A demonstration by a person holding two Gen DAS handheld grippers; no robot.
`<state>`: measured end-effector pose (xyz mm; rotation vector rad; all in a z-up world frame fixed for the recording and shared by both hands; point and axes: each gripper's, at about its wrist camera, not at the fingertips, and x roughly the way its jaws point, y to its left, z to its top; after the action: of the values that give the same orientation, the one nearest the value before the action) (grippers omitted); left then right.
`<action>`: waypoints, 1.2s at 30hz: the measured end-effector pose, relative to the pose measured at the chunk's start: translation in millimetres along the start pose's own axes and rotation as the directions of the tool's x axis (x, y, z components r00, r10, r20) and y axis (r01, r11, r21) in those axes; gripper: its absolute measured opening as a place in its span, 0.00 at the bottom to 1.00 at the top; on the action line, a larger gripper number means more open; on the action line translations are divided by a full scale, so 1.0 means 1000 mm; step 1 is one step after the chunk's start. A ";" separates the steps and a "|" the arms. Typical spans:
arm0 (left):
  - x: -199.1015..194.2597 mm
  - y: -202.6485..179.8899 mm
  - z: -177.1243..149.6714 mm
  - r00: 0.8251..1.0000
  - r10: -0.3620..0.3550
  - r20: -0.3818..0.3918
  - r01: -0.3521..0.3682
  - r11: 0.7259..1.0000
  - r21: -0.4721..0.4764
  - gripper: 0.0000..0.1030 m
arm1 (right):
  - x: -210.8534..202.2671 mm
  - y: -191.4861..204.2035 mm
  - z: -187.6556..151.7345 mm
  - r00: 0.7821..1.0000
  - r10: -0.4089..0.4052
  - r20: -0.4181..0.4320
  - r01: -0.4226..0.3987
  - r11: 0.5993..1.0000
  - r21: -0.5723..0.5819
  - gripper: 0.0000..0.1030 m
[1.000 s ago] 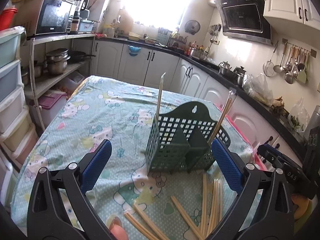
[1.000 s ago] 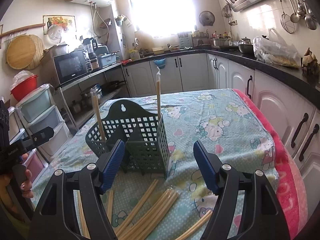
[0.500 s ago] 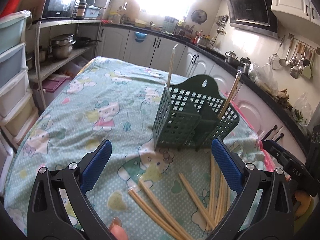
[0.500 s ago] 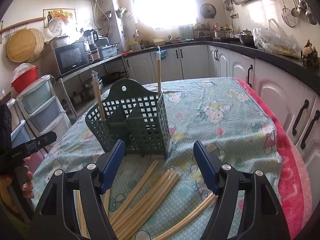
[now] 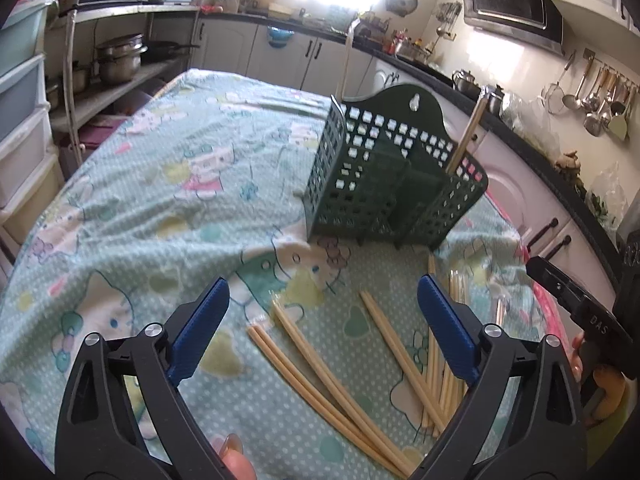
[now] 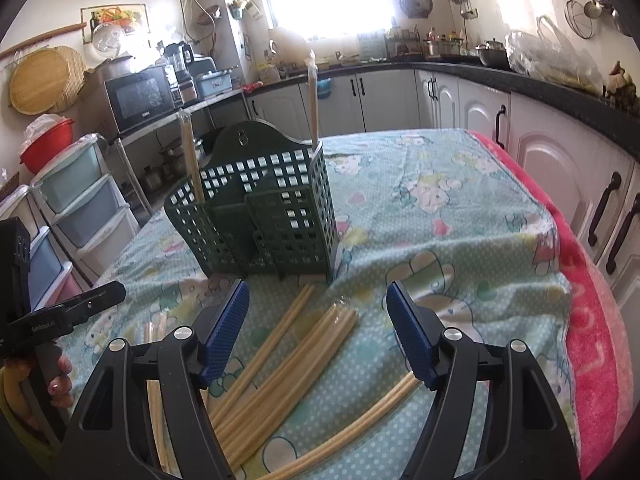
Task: Organize utensils
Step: 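Move both grippers back down to the remaining chopstick pile, then close the left gripper on a wooden chopstick while the right gripper grasps another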
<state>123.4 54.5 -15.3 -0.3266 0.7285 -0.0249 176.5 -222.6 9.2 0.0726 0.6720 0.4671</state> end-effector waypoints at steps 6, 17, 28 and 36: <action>0.015 0.001 -0.014 0.996 -0.030 -0.084 0.029 0.999 -0.018 0.69 | 0.011 -0.001 -0.009 0.999 0.001 -0.051 -0.001 1.000 0.001 0.56; 0.042 0.009 -0.019 0.980 -0.027 -0.200 0.015 0.998 -0.061 0.50 | 0.021 -0.002 -0.009 0.997 -0.002 -0.082 0.002 1.000 0.001 0.51; 0.070 0.005 -0.008 0.969 -0.002 -0.249 -0.011 0.999 -0.053 0.50 | 0.059 -0.015 -0.012 0.977 -0.023 -0.212 0.032 0.999 0.040 0.40; 0.079 0.009 -0.001 0.969 0.027 -0.244 -0.041 0.998 -0.051 0.28 | 0.086 -0.030 -0.009 0.966 0.004 -0.260 0.032 0.990 0.134 0.36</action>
<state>181.0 51.9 -69.7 -0.3681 0.9792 -0.0124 241.6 -212.5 -54.2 0.1381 0.9618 0.4200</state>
